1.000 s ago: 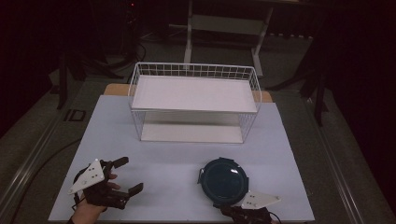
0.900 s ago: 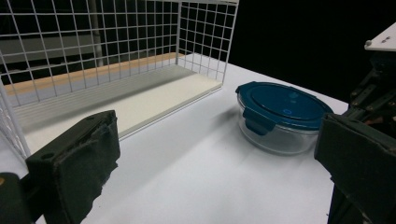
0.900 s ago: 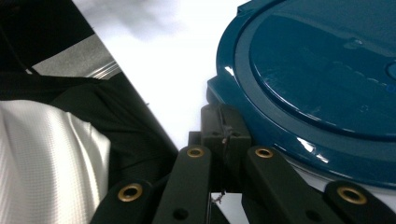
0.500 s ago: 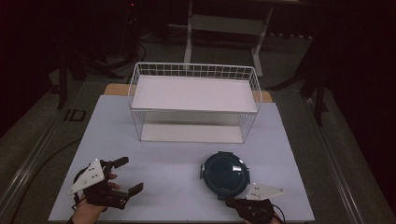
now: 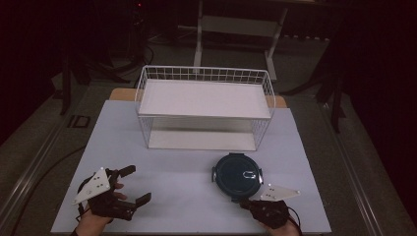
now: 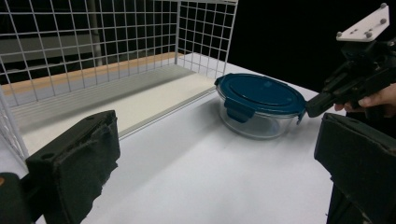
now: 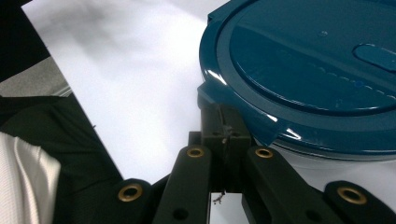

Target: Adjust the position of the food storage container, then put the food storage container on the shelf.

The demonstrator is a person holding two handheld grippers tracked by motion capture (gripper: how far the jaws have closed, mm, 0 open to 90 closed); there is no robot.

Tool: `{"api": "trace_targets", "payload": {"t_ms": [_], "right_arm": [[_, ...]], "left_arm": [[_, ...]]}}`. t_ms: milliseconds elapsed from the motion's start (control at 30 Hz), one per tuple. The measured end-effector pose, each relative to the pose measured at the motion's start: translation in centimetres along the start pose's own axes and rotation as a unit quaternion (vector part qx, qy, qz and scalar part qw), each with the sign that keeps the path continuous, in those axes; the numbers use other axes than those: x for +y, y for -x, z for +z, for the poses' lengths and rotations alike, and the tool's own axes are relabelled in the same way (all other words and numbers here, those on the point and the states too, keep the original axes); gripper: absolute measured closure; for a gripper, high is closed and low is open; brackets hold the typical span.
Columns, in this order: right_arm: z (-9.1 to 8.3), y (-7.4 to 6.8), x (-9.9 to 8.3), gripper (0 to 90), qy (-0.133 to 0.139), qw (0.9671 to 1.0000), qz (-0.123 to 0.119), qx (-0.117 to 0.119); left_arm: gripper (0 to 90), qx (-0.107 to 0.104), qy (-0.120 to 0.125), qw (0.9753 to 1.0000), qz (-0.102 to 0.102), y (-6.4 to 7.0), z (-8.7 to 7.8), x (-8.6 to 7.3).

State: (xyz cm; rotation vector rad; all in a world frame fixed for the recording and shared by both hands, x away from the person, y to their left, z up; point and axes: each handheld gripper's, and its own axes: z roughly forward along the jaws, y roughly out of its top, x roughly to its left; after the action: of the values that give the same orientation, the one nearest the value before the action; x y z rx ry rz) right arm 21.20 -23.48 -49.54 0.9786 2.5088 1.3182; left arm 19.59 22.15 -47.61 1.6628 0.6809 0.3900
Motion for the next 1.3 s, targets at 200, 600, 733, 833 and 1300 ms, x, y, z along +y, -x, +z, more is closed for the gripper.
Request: {"api": "trace_targets", "payload": {"t_ms": [200,600,733,833,1300], "right_arm": [[0.4,0.6,0.6,90.0,0.004,1.0000,-0.004,-0.003],[0.5,0.7,0.9,90.0,0.011,0.9997,-0.010,-0.019],[-0.3,0.2,1.3,82.3,0.041,0.9990,-0.019,0.002],[-0.9,0.4,1.6,67.5,0.059,0.9981,-0.018,0.000],[-2.6,0.4,3.1,12.2,0.127,0.9915,-0.025,-0.015]], "left_arm": [[0.5,0.000,0.000,1.0000,0.001,0.0,0.0,0.0],[0.5,0.000,-0.003,1.0000,0.004,0.1,0.0,0.0],[0.5,0.001,-0.004,1.0000,0.004,0.2,0.1,0.0],[0.5,-0.001,-0.008,0.9999,0.010,0.2,0.3,0.1],[0.5,-0.021,-0.017,0.9996,-0.009,1.2,1.5,2.0]]}}
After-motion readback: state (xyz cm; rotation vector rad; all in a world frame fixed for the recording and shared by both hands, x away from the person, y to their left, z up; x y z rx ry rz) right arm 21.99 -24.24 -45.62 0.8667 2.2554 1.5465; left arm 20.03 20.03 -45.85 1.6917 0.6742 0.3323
